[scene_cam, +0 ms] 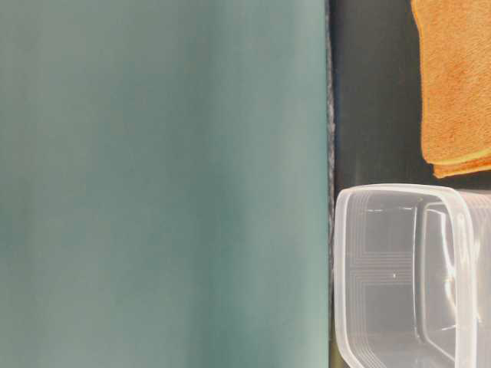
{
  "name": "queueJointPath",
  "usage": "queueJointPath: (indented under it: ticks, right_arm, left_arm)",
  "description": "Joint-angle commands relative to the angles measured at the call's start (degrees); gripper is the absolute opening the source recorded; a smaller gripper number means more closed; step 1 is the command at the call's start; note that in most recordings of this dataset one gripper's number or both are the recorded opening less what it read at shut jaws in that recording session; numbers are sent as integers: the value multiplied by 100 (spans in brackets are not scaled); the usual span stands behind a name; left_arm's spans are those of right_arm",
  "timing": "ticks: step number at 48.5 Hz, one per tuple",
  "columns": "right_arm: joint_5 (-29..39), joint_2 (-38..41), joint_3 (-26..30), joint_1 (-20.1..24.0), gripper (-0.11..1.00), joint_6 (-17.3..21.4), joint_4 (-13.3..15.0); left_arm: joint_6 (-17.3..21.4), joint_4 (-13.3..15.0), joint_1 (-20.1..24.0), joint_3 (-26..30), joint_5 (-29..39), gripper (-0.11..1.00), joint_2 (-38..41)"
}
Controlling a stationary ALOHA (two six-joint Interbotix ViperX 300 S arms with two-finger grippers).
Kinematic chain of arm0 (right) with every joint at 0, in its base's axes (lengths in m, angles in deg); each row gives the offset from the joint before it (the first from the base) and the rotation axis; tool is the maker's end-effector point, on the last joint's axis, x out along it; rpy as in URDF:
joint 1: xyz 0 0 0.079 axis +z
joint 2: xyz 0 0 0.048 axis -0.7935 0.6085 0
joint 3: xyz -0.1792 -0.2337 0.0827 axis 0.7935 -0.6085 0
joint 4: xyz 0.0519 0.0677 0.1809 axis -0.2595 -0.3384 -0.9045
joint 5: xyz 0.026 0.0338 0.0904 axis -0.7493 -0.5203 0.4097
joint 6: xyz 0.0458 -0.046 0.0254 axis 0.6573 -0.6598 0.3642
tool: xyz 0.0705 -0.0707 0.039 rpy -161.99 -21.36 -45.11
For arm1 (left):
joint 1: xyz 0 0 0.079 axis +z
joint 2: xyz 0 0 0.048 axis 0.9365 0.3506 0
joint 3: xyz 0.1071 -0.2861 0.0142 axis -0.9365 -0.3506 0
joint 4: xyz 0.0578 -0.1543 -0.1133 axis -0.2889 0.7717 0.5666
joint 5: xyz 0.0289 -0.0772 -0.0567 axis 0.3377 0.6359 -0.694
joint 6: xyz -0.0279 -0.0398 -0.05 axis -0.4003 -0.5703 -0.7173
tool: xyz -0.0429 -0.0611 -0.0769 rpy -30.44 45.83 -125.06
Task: Place the orange towel into the container with the left arm.
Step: 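Move the open left gripper rightward over the clear container toward the towel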
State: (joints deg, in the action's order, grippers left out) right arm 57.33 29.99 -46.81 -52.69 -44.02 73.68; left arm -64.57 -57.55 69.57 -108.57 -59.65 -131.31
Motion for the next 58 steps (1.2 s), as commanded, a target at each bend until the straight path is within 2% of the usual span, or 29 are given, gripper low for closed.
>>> queueJointPath:
  ticks: [1, 4, 8, 27, 33, 37, 46, 49, 51, 58]
  right_arm:
    - [-53, 70, 88, 9, 1, 35, -26]
    - [-44, 70, 70, 0, 6, 70, -105]
    - [-44, 70, 70, 0, -1, 167, -141]
    - [281, 35, 70, -272, 0, 264, -158]
    - [475, 9, 70, -404, 1, 264, -158]
    - [571, -26, 70, -431, 11, 264, -158]
    - [624, -97, 88, -396, 63, 193, -132]
    - [624, -123, 88, -369, 76, 193, -132]
    - [624, -158, 88, -369, 78, 202, -132]
    - [694, -299, 79, -369, 70, 193, -132]
  left_arm:
    - [-62, -246, 9, 202, 9, 6, 141]
    - [-62, -237, 18, 325, 79, 7, 246]
    - [-70, -237, -9, 545, 246, 0, 466]
    - [62, -237, -53, 2136, 2171, 0, 1547]
    - [53, -237, 9, 2479, 2382, 0, 1819]
    - [53, -246, 26, 2646, 2417, 0, 1995]
    - [35, -237, 53, 3059, 2610, 0, 2426]
    - [-9, -246, 53, 3261, 2628, 0, 2584]
    - [-9, -246, 53, 3401, 2663, 0, 2698]
    - [18, -237, 149, 3902, 3050, 1, 3217]
